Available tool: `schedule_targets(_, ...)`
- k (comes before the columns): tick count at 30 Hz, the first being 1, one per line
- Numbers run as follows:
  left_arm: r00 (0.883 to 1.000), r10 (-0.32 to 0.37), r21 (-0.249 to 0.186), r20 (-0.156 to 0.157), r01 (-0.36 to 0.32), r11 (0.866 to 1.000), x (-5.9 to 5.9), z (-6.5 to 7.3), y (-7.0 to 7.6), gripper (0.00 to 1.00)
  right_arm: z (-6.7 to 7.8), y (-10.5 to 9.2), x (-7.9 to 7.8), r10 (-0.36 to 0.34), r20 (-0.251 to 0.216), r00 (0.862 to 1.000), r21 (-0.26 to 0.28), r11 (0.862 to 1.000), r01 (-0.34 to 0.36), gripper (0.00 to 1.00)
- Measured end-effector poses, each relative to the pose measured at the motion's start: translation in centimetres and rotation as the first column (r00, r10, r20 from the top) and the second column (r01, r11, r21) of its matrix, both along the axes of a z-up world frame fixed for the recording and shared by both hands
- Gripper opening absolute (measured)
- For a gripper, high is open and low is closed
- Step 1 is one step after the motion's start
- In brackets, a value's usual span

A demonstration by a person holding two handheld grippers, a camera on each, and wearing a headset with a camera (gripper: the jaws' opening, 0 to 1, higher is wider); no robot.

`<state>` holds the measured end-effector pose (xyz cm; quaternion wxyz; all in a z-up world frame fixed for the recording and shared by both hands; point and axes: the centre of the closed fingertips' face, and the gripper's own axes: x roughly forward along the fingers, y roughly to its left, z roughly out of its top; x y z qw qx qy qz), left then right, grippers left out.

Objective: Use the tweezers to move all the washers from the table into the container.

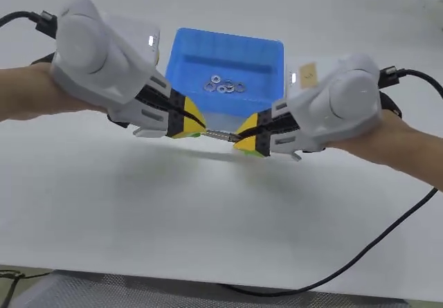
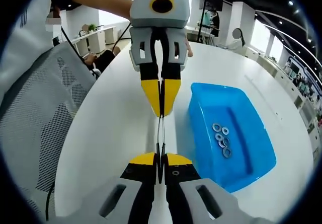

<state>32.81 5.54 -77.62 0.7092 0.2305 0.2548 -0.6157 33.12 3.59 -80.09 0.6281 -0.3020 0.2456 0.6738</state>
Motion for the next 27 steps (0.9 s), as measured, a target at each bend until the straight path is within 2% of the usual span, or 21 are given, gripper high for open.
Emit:
schedule_targets(10, 1.0, 0.022, 0.02, -0.023, -0.021, 1.0, 0.3, -2.0, 0.4, 0.05, -1.0, 0.0, 0.3, 0.013, 0.009, 1.0, -0.024, 1.0, -0.013, 0.06)
schedule_targets(15, 0.999, 0.035, 0.009, -0.032, -0.035, 0.999, 0.5, -2.1, 0.4, 0.05, -1.3, -0.1, 0.1, 0.025, 0.018, 1.0, -0.034, 0.999, -0.024, 0.07)
schedule_targets(24, 0.999, 0.038, 0.014, -0.021, -0.038, 0.999, 0.9, -2.1, 0.2, 0.05, -1.3, -0.2, 0.5, 0.026, 0.061, 0.998, -0.043, 0.999, -0.023, 0.1)
schedule_targets(27, 0.999, 0.04, 0.014, -0.025, -0.039, 0.999, 0.9, -2.2, 0.2, 0.05, -1.4, -0.2, 0.4, 0.018, 0.051, 0.999, -0.052, 0.999, -0.015, 0.11)
